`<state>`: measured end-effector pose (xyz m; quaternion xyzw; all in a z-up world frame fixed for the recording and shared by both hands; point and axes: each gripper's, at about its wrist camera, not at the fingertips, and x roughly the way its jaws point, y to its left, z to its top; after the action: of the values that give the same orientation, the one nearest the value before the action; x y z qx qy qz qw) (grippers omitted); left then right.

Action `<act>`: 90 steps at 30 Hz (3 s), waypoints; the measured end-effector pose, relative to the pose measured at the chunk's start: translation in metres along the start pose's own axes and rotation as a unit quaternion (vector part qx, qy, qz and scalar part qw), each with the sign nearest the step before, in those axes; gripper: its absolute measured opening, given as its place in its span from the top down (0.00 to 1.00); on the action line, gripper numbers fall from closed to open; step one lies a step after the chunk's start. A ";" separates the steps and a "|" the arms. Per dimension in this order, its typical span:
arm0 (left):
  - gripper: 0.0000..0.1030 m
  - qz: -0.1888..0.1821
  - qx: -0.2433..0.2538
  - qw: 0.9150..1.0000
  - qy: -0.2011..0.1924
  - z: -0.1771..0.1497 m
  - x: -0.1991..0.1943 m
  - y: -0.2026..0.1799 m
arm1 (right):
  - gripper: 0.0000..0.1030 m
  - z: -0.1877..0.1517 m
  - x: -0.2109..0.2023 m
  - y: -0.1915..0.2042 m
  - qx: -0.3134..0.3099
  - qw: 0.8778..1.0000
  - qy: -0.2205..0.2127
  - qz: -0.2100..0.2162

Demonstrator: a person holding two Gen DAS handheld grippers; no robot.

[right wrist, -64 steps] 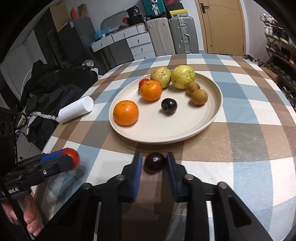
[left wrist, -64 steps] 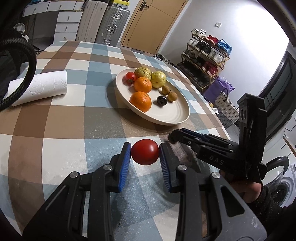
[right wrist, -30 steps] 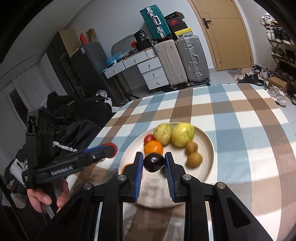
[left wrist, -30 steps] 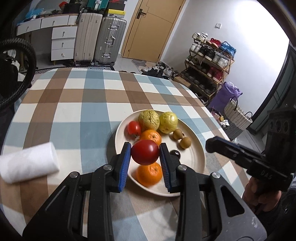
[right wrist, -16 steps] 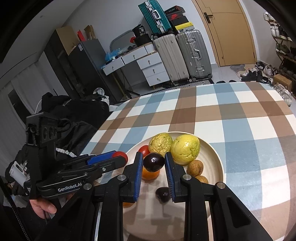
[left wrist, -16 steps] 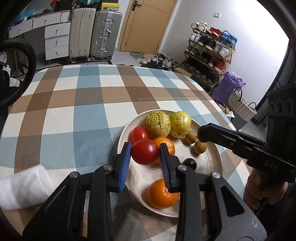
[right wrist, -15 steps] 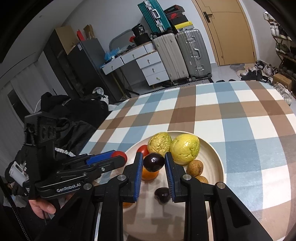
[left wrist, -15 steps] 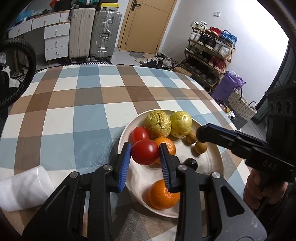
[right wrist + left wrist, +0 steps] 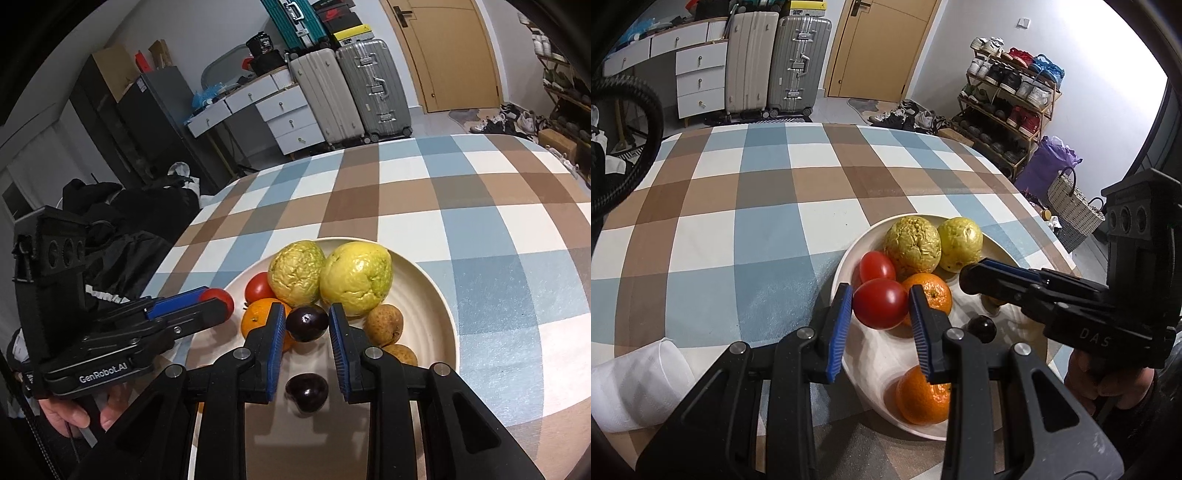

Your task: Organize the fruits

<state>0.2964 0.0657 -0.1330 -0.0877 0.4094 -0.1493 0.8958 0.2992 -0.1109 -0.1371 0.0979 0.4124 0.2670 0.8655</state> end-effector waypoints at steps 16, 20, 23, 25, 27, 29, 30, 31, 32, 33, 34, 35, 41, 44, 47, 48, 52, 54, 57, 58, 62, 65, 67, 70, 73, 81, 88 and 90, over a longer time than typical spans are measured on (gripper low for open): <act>0.49 0.025 0.005 0.998 -0.054 -0.006 -0.047 -0.022 | 0.36 -0.003 -0.058 0.008 0.004 0.998 -0.065 -0.003; 0.33 0.042 0.004 0.994 -0.099 -0.010 -0.079 -0.033 | 0.20 -0.010 -0.090 0.017 -0.004 0.994 -0.104 -0.012; 0.20 0.053 0.007 0.990 -0.131 -0.013 -0.105 -0.046 | 0.10 -0.014 -0.117 0.028 -0.018 0.990 -0.137 -0.012; 0.19 0.056 0.009 0.987 -0.147 -0.016 -0.120 -0.056 | 0.06 -0.017 -0.133 0.035 -0.026 0.987 -0.158 -0.015; 0.15 0.065 0.013 0.984 -0.163 -0.020 -0.137 -0.067 | 0.03 -0.022 -0.154 0.044 -0.042 0.981 -0.188 -0.025; 0.07 0.073 0.016 0.981 -0.180 -0.024 -0.153 -0.078 | 0.00 -0.028 -0.173 0.053 -0.058 0.973 -0.222 -0.033; 0.01 0.075 0.017 0.979 -0.189 -0.027 -0.160 -0.082 | 0.00 -0.031 -0.181 0.057 -0.064 0.969 -0.234 -0.035; 0.01 0.076 0.017 0.977 -0.200 -0.030 -0.169 -0.087 | 0.00 -0.034 -0.189 0.060 -0.069 0.966 -0.247 -0.037; 0.01 0.073 0.020 0.975 -0.211 -0.034 -0.180 -0.093 | 0.00 -0.038 -0.199 0.064 -0.076 0.960 -0.265 -0.042; 0.01 0.071 0.024 0.973 -0.218 -0.037 -0.187 -0.098 | 0.00 -0.041 -0.206 0.066 -0.080 0.956 -0.277 -0.046; 0.01 0.075 0.027 0.970 -0.229 -0.042 -0.196 -0.103 | 0.00 -0.043 -0.212 0.069 -0.084 0.953 -0.288 -0.050; 0.01 0.079 0.029 0.968 -0.238 -0.044 -0.203 -0.107 | 0.00 -0.046 -0.219 0.072 -0.089 0.948 -0.300 -0.057; 0.01 0.100 0.036 0.956 -0.272 -0.059 -0.236 -0.128 | 0.00 -0.063 -0.253 0.084 -0.116 0.928 -0.345 -0.085; 0.01 0.111 0.035 0.948 -0.296 -0.067 -0.251 -0.132 | 0.00 -0.071 -0.265 0.087 -0.123 0.921 -0.356 -0.097; 0.01 0.120 0.031 0.940 -0.318 -0.072 -0.262 -0.132 | 0.00 -0.079 -0.274 0.086 -0.125 0.916 -0.365 -0.108; 0.01 0.121 0.030 0.938 -0.323 -0.073 -0.263 -0.130 | 0.00 -0.081 -0.276 0.085 -0.127 0.915 -0.368 -0.111; 0.01 0.133 0.027 0.935 -0.328 -0.084 -0.263 -0.126 | 0.00 -0.088 -0.275 0.079 -0.131 0.912 -0.366 -0.129; 0.01 0.138 0.027 0.934 -0.328 -0.090 -0.259 -0.123 | 0.00 -0.093 -0.268 0.075 -0.135 0.911 -0.365 -0.140; 0.01 0.151 0.025 0.930 -0.333 -0.099 -0.250 -0.116 | 0.00 -0.101 -0.257 0.068 -0.142 0.907 -0.363 -0.159; 0.01 0.155 0.023 0.930 -0.333 -0.101 -0.247 -0.114 | 0.00 -0.102 -0.253 0.067 -0.143 0.907 -0.360 -0.165; 0.01 0.167 0.010 0.929 -0.330 -0.110 -0.231 -0.098 | 0.00 -0.110 -0.241 0.064 -0.152 0.907 -0.358 -0.163; 0.01 0.171 0.005 0.932 -0.318 -0.117 -0.217 -0.086 | 0.00 -0.112 -0.228 0.060 -0.156 0.910 -0.347 -0.166; 0.01 0.176 0.008 0.935 -0.309 -0.119 -0.205 -0.081 | 0.00 -0.112 -0.215 0.054 -0.150 0.915 -0.336 -0.166; 0.01 0.180 0.011 0.938 -0.295 -0.124 -0.186 -0.073 | 0.00 -0.114 -0.199 0.046 -0.142 0.922 -0.320 -0.168; 0.01 0.181 0.009 0.943 -0.280 -0.125 -0.171 -0.065 | 0.00 -0.115 -0.186 0.039 -0.139 0.926 -0.308 -0.167; 0.01 0.177 0.011 0.950 -0.258 -0.124 -0.140 -0.052 | 0.00 -0.118 -0.163 0.028 -0.133 0.935 -0.280 -0.169; 0.01 0.186 0.025 0.951 -0.245 -0.118 -0.127 -0.058 | 0.00 -0.111 -0.147 0.023 -0.129 0.946 -0.245 -0.171; 0.01 0.183 0.032 0.948 -0.260 -0.121 -0.129 -0.060 | 0.00 -0.111 -0.146 0.022 -0.126 0.946 -0.242 -0.174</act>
<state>0.1126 0.0483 -0.1039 -0.0183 0.1667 0.0318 0.9853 0.1304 -0.1768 -0.1029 -0.0242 0.1641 0.1301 0.9775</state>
